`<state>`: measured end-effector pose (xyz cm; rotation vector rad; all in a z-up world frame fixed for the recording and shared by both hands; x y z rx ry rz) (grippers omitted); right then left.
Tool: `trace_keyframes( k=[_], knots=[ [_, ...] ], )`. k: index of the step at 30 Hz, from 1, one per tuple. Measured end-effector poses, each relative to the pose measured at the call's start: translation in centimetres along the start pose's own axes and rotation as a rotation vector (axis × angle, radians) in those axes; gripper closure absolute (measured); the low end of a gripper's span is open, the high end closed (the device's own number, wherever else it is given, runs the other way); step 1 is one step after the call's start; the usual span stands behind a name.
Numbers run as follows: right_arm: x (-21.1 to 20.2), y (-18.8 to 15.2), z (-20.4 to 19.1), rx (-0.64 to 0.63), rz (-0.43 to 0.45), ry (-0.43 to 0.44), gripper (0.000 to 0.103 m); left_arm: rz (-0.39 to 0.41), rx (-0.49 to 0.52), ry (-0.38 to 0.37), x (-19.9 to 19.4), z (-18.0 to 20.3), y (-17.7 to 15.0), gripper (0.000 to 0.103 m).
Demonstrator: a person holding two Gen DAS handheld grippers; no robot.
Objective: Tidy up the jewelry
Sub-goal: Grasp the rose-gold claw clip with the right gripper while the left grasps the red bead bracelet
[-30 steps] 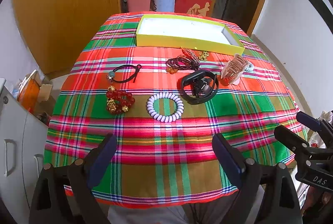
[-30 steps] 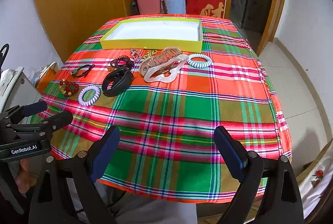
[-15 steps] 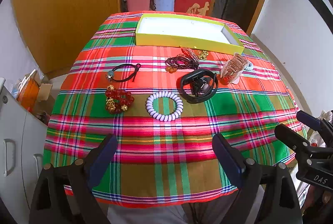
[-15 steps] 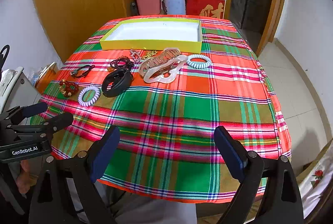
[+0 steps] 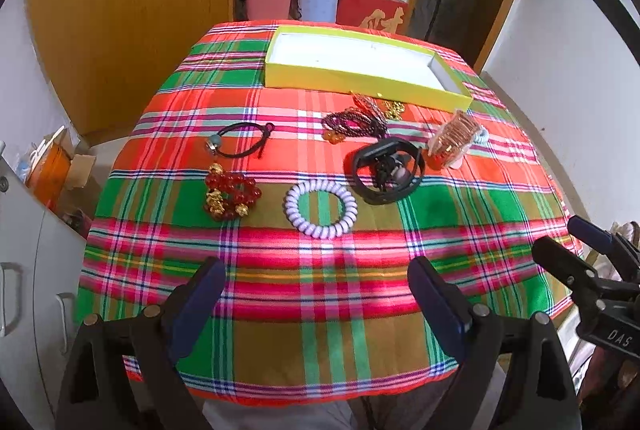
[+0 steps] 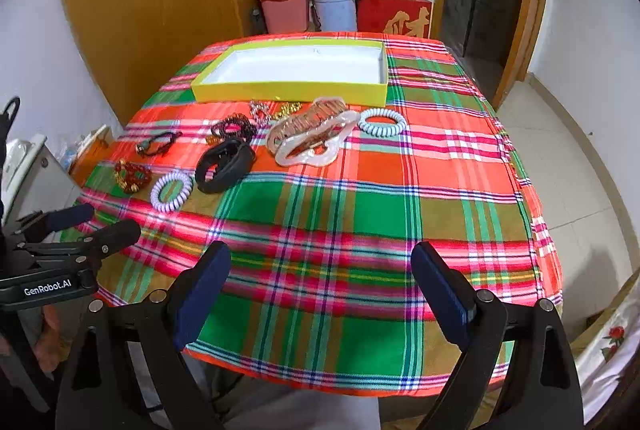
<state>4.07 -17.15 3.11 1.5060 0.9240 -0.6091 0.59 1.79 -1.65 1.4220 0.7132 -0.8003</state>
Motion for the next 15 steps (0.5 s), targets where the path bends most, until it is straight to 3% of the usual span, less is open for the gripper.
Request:
trace_keyframes(
  k=[10, 13, 15],
  knots=[
    [1.4, 1.6, -0.5, -0.03, 0.005, 0.015, 0.011, -0.004, -0.065, 0.017, 1.9, -3.6, 0.8, 0.01],
    [2.0, 2.1, -0.7, -0.04, 0.003, 0.007, 0.011, -0.008, -0.104, 0.034, 2.6, -5.1, 0.9, 0.02],
    [2.3, 2.4, -0.9, -0.051, 0.006, 0.004, 0.011, -0.01, -0.139, 0.035, 3.0, -6.2, 1.0, 0.02]
  ],
)
Point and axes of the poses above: each gripper's, at about its wrist camera, not at the fingertips, and x roughly the way its jaws point, z to its right, y to its top, the point moved 1 cm from there along x, roughly the way its jaws point, and after that the axes turned 9 degrees about x, right-handed, at the moved point
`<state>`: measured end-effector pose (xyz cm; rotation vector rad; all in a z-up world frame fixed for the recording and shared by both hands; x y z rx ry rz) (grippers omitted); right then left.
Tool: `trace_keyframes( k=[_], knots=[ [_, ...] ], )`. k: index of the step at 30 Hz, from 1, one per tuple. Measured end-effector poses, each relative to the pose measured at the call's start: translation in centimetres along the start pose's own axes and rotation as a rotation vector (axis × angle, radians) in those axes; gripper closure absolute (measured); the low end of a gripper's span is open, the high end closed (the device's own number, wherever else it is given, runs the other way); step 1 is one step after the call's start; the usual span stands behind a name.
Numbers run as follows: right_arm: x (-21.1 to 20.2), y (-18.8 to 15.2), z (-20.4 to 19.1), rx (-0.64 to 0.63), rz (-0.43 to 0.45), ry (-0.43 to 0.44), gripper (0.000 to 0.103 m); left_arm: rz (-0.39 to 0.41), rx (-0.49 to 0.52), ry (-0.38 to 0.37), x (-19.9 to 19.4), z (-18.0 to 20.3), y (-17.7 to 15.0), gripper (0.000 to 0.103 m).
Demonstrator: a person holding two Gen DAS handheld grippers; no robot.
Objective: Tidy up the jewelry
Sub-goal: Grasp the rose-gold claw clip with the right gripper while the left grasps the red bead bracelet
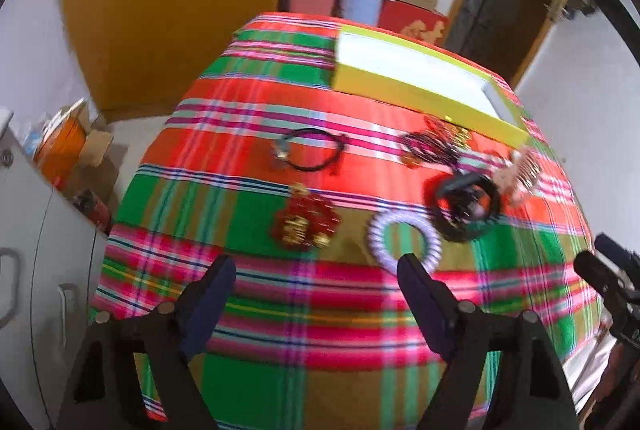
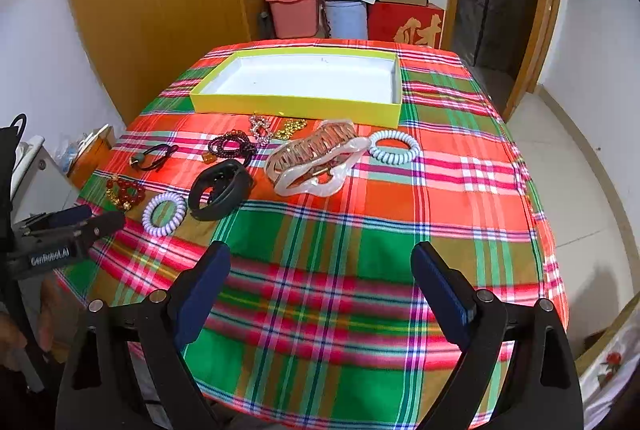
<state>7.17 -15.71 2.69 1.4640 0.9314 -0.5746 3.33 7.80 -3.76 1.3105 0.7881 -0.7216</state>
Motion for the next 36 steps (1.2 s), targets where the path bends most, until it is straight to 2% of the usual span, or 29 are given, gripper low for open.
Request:
trace_keyframes(
  k=[3, 9, 13, 15, 17, 18, 20, 21, 31, 34, 35, 36],
  knots=[
    [0.5, 0.4, -0.2, -0.01, 0.007, 0.01, 0.011, 0.003, -0.021, 0.008, 0.5, -1.2, 0.4, 0.02],
    [1.9, 1.1, 0.0, 0.01, -0.013, 0.024, 0.011, -0.016, -0.049, -0.048, 2.2, -2.3, 1.1, 0.02],
    [2.6, 1.7, 0.3, 0.026, -0.013, 0.02, 0.011, -0.007, -0.034, -0.045, 2.9, -2.2, 1.8, 0.028],
    [2.9, 2.0, 0.5, 0.034, -0.013, 0.018, 0.012, -0.004, -0.027, -0.036, 3.1, -2.0, 2.1, 0.036],
    [3.3, 2.5, 0.6, 0.046, -0.015, 0.018, 0.012, -0.001, -0.022, -0.036, 3.3, -2.0, 2.4, 0.049],
    [3.4, 2.7, 0.7, 0.053, -0.016, 0.021, 0.012, 0.0, -0.02, -0.033, 3.4, -2.0, 2.5, 0.053],
    [3.8, 3.2, 0.7, 0.068, -0.018, 0.029, 0.012, 0.004, -0.016, -0.035, 3.4, -2.0, 2.6, 0.069],
    [4.0, 3.5, 0.6, 0.077, -0.021, 0.035, 0.012, 0.006, -0.02, -0.056, 3.5, -2.0, 2.6, 0.07],
    [6.3, 5.9, -0.1, 0.205, -0.057, 0.066, 0.017, 0.019, -0.052, -0.116, 3.2, -2.8, 2.2, 0.075],
    [7.2, 6.5, 0.0, 0.249, -0.066, 0.047, 0.022, 0.024, -0.053, -0.13, 3.0, -2.9, 2.2, 0.075],
    [7.6, 6.7, 0.0, 0.262, -0.072, 0.038, 0.025, 0.025, -0.051, -0.134, 3.0, -2.9, 2.2, 0.076],
    [7.9, 6.7, -0.1, 0.269, -0.079, 0.026, 0.033, 0.026, -0.049, -0.138, 2.9, -2.8, 2.2, 0.076]
  ],
)
Point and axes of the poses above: each gripper's, at about its wrist camera, not at the fingertips, and x roughly the way its jaws point, z to its right, y to its top, the point moved 1 cm from there along x, roughly the way its jaws point, and after that the axes turned 9 degrees about x, right-handed, at the moved point
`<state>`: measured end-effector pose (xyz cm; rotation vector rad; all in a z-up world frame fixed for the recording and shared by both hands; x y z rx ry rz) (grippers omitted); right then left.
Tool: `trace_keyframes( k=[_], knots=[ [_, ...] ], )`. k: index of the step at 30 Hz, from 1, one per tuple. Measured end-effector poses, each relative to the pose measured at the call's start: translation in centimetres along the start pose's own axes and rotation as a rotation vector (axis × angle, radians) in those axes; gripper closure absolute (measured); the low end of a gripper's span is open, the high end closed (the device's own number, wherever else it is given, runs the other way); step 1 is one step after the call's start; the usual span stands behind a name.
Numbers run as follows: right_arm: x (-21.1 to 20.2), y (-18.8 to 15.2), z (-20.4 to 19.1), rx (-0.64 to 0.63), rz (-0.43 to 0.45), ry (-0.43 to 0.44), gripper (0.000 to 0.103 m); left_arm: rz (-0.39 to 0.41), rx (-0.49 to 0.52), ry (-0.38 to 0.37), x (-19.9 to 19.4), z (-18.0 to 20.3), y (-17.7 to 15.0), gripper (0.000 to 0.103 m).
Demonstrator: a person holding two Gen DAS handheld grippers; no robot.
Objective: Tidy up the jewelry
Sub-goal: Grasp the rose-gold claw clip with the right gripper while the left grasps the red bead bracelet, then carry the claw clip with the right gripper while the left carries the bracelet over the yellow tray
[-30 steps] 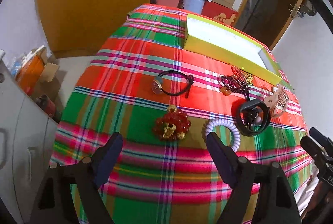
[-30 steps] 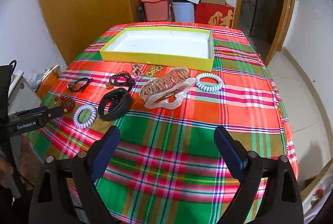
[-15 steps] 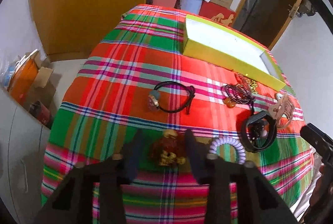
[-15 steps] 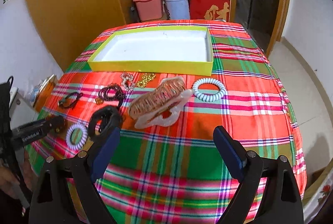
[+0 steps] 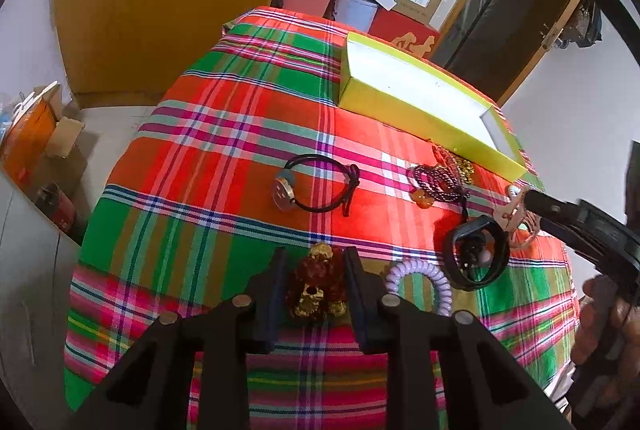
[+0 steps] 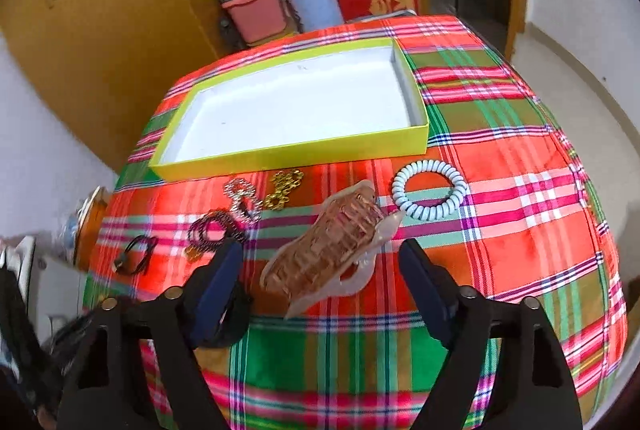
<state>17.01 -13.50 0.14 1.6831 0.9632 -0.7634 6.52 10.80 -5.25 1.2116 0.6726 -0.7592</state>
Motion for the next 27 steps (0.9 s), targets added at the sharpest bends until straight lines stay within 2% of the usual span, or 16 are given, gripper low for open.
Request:
trace_keyframes(
  k=[3, 6, 17, 27],
  knots=[
    [0.9, 0.1, 0.1, 0.023, -0.02, -0.027, 0.052, 0.006, 0.012, -0.013, -0.2, 0.2, 0.0, 0.078],
    [1.1, 0.1, 0.4, 0.032, -0.028, -0.04, 0.066, 0.015, 0.02, -0.022, -0.6, 0.4, 0.0, 0.078],
    [-0.8, -0.4, 1.7, 0.024, -0.005, -0.032, 0.069, 0.044, 0.054, -0.033, -2.3, 1.7, 0.4, 0.078],
    [-3.5, -1.1, 2.6, 0.006, 0.028, 0.006, 0.07, 0.076, 0.112, -0.064, -4.0, 4.9, 1.7, 0.078]
  ],
)
Point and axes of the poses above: each gripper's, at about its wrist camera, not at the fingertips, and x roughly the way its jaws point, z to its right, y to its top, the point moved 1 cm from there along x, roughly the way its jaws point, and after that the axes turned 9 degrees about x, right-handed, at the moved point
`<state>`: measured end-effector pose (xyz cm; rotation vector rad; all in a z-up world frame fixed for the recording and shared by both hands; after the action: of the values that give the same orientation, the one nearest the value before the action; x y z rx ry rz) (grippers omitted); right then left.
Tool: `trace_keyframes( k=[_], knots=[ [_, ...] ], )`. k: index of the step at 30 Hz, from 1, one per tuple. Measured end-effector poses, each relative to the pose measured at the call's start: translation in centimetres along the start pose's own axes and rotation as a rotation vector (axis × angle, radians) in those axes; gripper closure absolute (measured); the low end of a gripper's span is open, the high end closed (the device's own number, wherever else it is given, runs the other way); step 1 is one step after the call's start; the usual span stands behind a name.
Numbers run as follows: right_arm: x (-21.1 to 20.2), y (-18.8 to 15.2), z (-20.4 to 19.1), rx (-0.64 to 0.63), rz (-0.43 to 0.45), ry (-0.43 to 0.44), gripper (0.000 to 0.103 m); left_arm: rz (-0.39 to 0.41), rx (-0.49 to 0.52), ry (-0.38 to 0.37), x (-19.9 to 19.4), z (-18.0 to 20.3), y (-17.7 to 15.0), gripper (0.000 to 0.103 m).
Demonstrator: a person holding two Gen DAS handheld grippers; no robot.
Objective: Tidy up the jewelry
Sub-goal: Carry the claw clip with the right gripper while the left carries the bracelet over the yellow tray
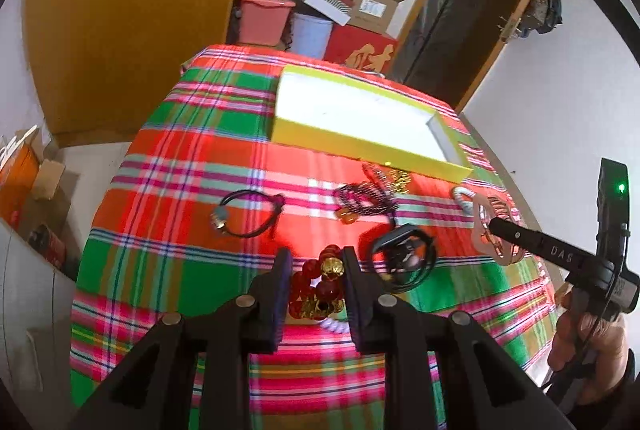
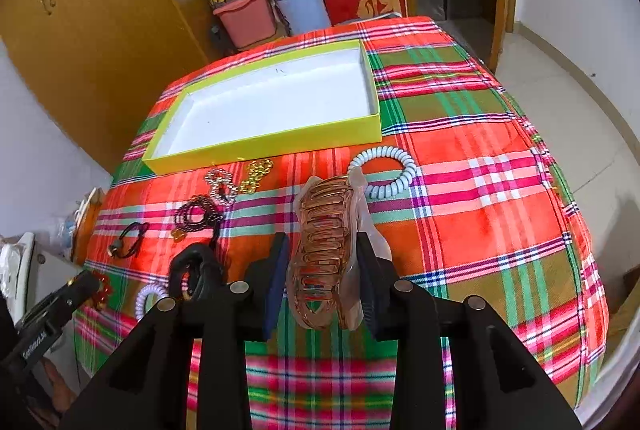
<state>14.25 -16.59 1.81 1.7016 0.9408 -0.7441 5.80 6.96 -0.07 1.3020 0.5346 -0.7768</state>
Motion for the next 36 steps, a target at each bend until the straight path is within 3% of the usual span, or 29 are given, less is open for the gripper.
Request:
trace_keyframes(
  k=[9, 19, 36],
  knots=[
    [-2.0, 0.6, -0.4, -0.024, 0.034, 0.058, 0.07, 0.029, 0.041, -0.02, -0.2, 1.7, 2.7, 0.078],
    [-1.8, 3.0, -2.2, -0.085, 0.057, 0.093, 0.07, 0.044, 0.105, -0.034, 2.1, 2.8, 7.2, 0.078],
    [5.0, 9.6, -2.9, -0.13, 0.035, 0.087, 0.07, 0.001, 0.14, -0.043, 11.5, 0.8, 15.7, 0.078]
  ],
)
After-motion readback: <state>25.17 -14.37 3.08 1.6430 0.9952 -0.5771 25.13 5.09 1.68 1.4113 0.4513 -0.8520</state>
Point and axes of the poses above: each gripper's, at about its wrist camera, not at the fingertips, and x roughly the way its jaws point, z to its right, y to its top, the point moved 1 cm from there along x, roughly the way its jaws point, and after that the axes turned 9 degrees about x, right-handed, at the moved point
